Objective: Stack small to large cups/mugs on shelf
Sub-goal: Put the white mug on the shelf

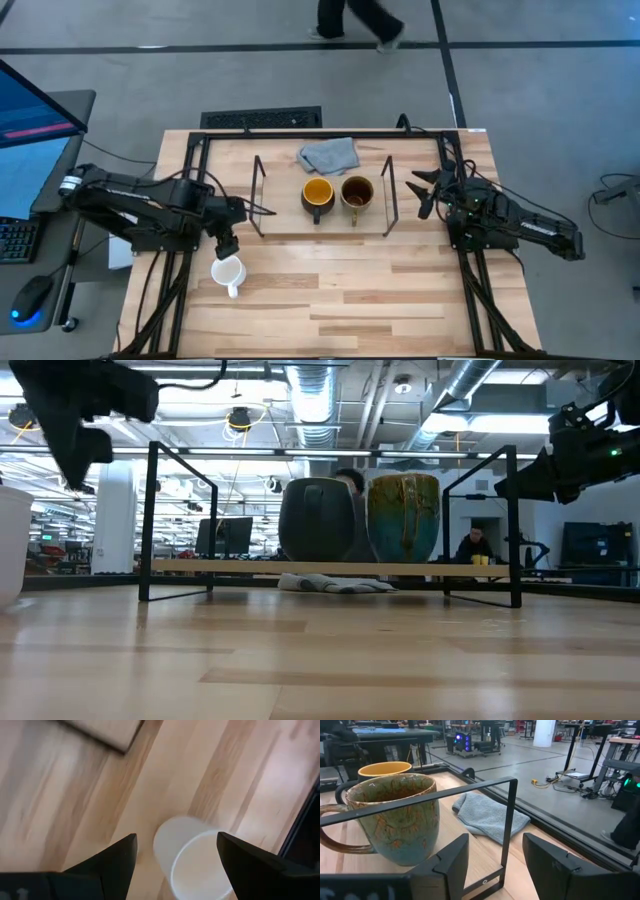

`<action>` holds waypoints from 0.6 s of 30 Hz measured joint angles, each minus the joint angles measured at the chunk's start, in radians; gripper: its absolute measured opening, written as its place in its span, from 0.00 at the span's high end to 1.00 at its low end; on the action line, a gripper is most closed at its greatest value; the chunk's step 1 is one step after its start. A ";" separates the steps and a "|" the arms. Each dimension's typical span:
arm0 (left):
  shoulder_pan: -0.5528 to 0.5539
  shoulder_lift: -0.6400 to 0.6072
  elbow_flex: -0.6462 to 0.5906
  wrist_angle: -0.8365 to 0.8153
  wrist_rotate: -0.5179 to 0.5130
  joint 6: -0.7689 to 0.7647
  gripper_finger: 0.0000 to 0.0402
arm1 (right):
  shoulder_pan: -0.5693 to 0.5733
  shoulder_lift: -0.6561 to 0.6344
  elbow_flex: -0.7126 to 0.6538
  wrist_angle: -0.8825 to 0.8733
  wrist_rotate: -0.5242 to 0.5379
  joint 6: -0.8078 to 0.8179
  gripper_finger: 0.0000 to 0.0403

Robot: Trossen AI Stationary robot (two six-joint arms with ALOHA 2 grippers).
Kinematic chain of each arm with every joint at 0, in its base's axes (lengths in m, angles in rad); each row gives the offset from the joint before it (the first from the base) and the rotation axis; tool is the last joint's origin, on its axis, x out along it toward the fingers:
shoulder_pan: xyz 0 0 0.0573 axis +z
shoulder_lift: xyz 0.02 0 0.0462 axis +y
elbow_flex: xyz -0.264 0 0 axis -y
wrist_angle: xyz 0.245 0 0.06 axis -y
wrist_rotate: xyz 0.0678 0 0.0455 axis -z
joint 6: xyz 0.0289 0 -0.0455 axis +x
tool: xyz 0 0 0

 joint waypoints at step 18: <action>-0.059 -0.084 0.000 0.069 -0.204 -0.103 0.34 | 0.000 0.000 0.000 0.000 0.000 -0.004 0.48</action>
